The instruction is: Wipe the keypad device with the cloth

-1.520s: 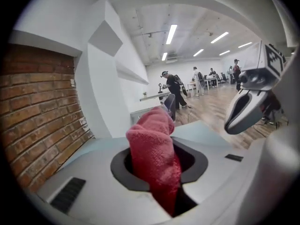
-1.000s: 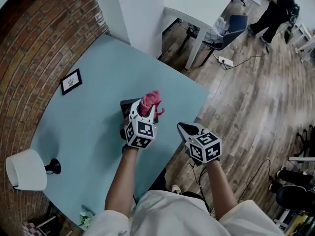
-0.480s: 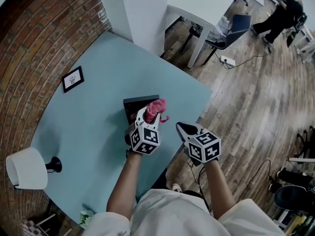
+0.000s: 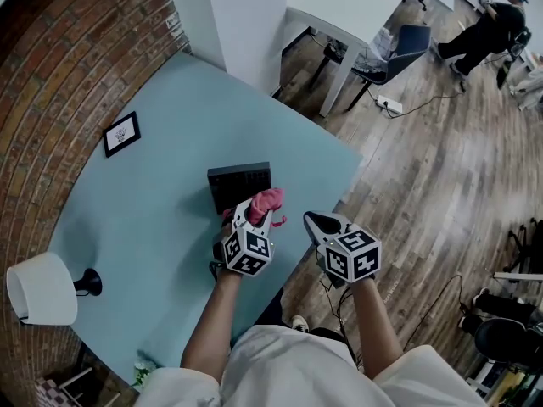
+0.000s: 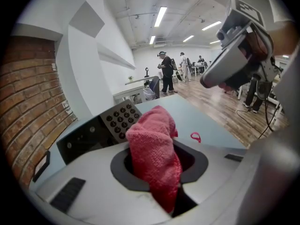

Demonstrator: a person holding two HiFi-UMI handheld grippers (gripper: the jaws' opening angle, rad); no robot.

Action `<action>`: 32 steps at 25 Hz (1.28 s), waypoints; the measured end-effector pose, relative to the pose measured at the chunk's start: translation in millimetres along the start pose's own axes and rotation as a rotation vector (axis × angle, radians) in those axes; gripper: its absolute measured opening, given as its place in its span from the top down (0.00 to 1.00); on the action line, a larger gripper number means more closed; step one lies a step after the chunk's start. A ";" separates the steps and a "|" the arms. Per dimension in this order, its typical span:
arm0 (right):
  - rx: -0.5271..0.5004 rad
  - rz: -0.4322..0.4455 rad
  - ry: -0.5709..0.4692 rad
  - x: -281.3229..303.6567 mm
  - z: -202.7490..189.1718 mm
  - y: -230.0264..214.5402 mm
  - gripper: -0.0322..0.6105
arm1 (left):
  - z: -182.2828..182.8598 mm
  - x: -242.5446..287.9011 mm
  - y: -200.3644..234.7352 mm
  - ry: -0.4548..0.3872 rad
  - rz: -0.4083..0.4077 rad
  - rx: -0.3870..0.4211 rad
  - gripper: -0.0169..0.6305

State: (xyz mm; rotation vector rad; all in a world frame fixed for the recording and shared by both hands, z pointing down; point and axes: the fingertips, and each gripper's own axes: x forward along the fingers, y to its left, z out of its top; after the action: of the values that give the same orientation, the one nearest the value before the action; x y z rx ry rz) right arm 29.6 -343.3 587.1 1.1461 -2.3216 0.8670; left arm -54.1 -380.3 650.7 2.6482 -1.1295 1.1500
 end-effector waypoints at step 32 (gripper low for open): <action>-0.200 -0.061 -0.293 -188.6 20.0 47.8 0.92 | 59.9 -219.7 -50.4 -0.338 0.228 -0.286 0.77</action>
State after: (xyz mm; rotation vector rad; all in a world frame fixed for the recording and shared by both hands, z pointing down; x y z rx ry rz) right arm 98.4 -229.5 443.6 1.3212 -2.5191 0.4564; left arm -85.9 -228.4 476.7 2.5943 -1.5498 0.5135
